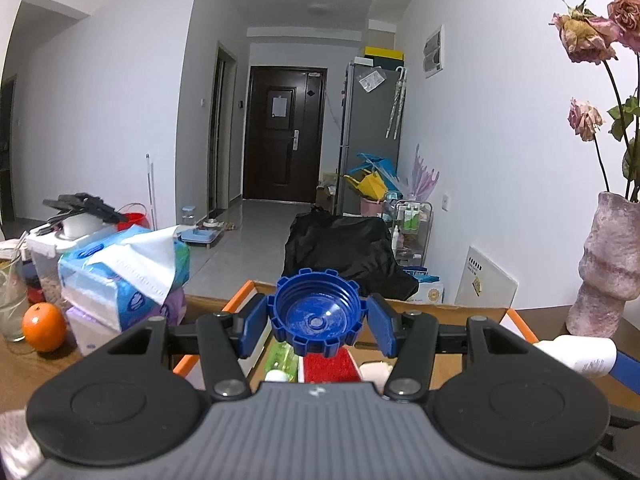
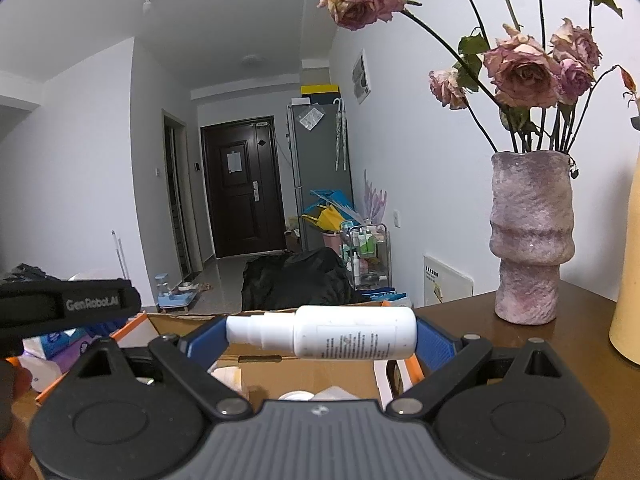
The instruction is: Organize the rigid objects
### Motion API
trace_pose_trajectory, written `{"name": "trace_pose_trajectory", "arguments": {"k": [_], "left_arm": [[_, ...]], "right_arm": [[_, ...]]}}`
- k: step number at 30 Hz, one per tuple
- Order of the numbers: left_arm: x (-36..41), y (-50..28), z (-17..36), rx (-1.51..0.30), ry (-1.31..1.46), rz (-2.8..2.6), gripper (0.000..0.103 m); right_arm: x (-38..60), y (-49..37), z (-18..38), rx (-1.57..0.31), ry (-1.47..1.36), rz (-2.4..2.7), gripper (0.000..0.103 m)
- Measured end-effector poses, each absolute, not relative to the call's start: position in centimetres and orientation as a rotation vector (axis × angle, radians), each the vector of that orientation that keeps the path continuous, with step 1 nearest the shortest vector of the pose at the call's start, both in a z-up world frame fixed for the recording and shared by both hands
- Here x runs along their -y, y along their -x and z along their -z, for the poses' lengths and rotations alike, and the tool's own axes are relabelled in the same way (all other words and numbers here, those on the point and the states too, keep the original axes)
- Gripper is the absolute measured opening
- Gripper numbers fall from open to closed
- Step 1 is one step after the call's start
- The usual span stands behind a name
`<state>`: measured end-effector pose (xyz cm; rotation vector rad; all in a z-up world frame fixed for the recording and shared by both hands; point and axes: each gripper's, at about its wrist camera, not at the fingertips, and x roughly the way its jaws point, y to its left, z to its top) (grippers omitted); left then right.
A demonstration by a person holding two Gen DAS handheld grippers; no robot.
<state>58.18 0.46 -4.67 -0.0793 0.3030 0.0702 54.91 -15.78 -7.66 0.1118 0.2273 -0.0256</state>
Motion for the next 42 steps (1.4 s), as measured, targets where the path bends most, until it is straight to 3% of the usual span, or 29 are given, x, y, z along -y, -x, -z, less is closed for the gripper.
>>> {"name": "trace_pose_trajectory", "arguments": {"k": [22, 23, 25, 27, 28, 42], "left_arm": [[-1.8, -64.0, 6.3, -0.399, 0.059, -0.068, 0.057], [-2.0, -64.1, 6.3, -0.401, 0.057, -0.066, 0.059], [-2.1, -64.0, 6.3, -0.401, 0.048, -0.074, 0.073], [-2.3, -63.7, 6.2, -0.385, 0.046, -0.086, 0.099], [-2.5, -63.5, 6.1, -0.38, 0.046, -0.091, 0.102], [-3.8, -60.0, 4.0, -0.332, 0.037, -0.114, 0.103]], "right_arm": [[16.1, -61.3, 7.7, -0.311, -0.053, -0.019, 0.097], [16.1, -61.6, 7.7, -0.325, -0.045, -0.029, 0.097], [16.1, -61.7, 7.8, -0.328, -0.043, -0.017, 0.1], [16.3, -61.6, 7.7, -0.317, -0.047, 0.0, 0.103], [16.4, -61.5, 7.7, -0.314, -0.05, 0.004, 0.103], [17.3, -58.5, 6.3, -0.297, -0.038, -0.004, 0.103]]}}
